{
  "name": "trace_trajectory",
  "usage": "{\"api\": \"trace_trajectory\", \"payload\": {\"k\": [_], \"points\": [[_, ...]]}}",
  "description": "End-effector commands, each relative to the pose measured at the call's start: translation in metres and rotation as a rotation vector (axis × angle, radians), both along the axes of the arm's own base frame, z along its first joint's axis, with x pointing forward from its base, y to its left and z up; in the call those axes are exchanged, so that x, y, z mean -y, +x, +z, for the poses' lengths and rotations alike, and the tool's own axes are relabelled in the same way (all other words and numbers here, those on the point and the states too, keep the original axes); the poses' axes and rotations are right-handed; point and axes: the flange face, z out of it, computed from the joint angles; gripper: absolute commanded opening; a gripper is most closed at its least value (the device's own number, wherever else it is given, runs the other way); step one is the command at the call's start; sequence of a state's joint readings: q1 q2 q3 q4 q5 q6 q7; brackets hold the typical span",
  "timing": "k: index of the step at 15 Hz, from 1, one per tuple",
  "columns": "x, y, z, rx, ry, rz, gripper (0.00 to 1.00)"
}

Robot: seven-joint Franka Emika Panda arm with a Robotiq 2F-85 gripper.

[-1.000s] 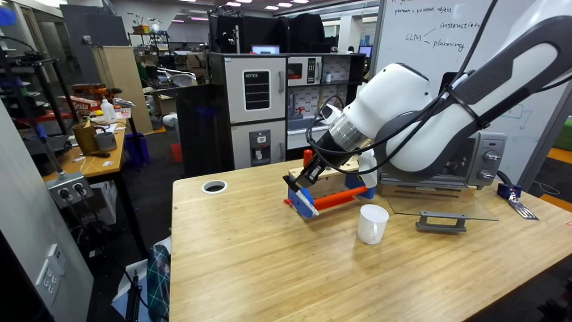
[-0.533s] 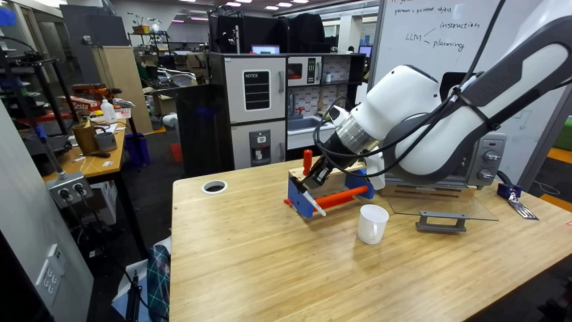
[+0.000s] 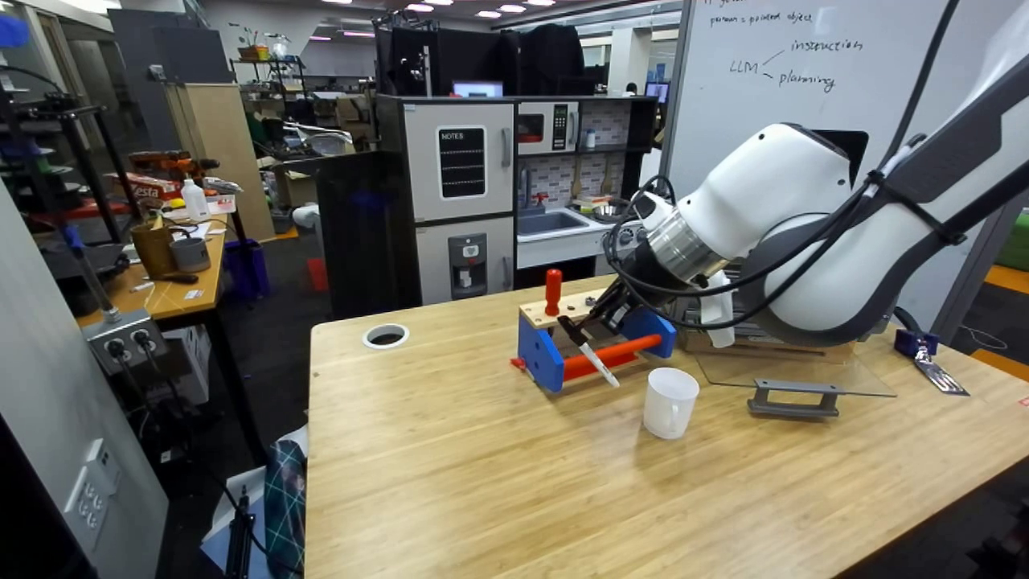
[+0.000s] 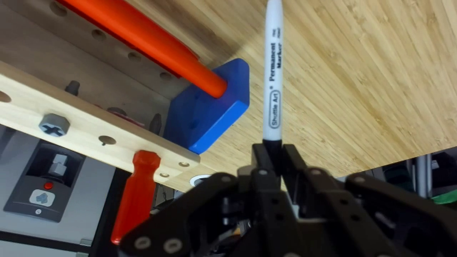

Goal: Put the marker in the mug

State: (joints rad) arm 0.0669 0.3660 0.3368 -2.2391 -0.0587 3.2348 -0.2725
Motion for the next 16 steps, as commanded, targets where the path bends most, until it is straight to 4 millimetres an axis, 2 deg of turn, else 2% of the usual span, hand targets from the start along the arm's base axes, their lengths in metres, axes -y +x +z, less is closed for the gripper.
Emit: {"api": "trace_trajectory", "payload": {"k": [1, 8, 16], "points": [[0.015, -0.015, 0.007, 0.019, 0.009, -0.039, 0.04], [0.030, -0.027, 0.007, 0.027, 0.018, -0.082, 0.04], [0.048, -0.027, 0.011, 0.037, 0.021, -0.132, 0.04]]}}
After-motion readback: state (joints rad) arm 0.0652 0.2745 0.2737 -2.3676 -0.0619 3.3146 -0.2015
